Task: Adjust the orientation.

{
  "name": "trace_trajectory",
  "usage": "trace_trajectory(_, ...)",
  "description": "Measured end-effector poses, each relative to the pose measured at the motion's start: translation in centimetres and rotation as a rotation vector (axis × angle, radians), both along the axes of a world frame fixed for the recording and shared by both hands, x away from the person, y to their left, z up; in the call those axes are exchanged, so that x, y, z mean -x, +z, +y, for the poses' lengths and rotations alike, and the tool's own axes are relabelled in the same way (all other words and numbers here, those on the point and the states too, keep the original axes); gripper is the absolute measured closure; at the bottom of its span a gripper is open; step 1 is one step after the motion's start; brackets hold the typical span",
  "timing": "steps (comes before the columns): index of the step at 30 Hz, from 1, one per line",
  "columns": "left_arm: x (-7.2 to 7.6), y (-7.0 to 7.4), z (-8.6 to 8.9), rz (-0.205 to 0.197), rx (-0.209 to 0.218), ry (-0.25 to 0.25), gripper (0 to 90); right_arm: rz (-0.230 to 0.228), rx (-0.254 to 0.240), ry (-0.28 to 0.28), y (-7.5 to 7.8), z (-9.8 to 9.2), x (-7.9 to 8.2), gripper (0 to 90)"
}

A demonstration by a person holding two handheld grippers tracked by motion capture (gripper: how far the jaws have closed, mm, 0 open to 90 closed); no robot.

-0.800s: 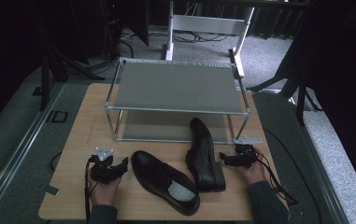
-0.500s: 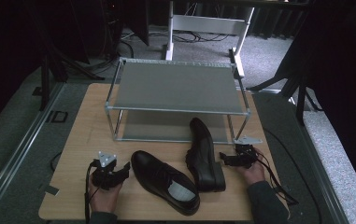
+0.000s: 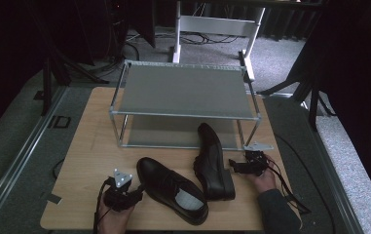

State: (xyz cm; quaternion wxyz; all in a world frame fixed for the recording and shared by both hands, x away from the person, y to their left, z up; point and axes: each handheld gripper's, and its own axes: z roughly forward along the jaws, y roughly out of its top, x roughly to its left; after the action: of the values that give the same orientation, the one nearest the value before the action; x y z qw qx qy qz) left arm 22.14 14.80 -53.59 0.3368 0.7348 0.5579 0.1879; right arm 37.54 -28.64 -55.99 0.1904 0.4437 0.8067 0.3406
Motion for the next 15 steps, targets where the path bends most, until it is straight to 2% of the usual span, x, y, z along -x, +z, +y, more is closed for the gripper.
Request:
trace_trajectory(5,0.6,-0.6,-0.9,0.032,-0.038,-0.049,59.3,0.000,0.000,0.000,0.0,0.0,0.0,13.4)
trace_trajectory(10,1.2,-0.9,-1.4,0.037,-0.065,-0.065,79.8,0.000,0.000,0.000,0.0,0.0,0.0,13.4)
trace_trajectory(12,1.4,-1.0,-1.7,0.052,-0.069,-0.078,89.1,0.000,0.000,0.000,0.0,0.0,0.0,13.5)
trace_trajectory(15,1.9,-1.2,-2.2,0.069,-0.081,-0.107,90.0,0.000,0.000,0.000,0.0,0.0,0.0,13.5)
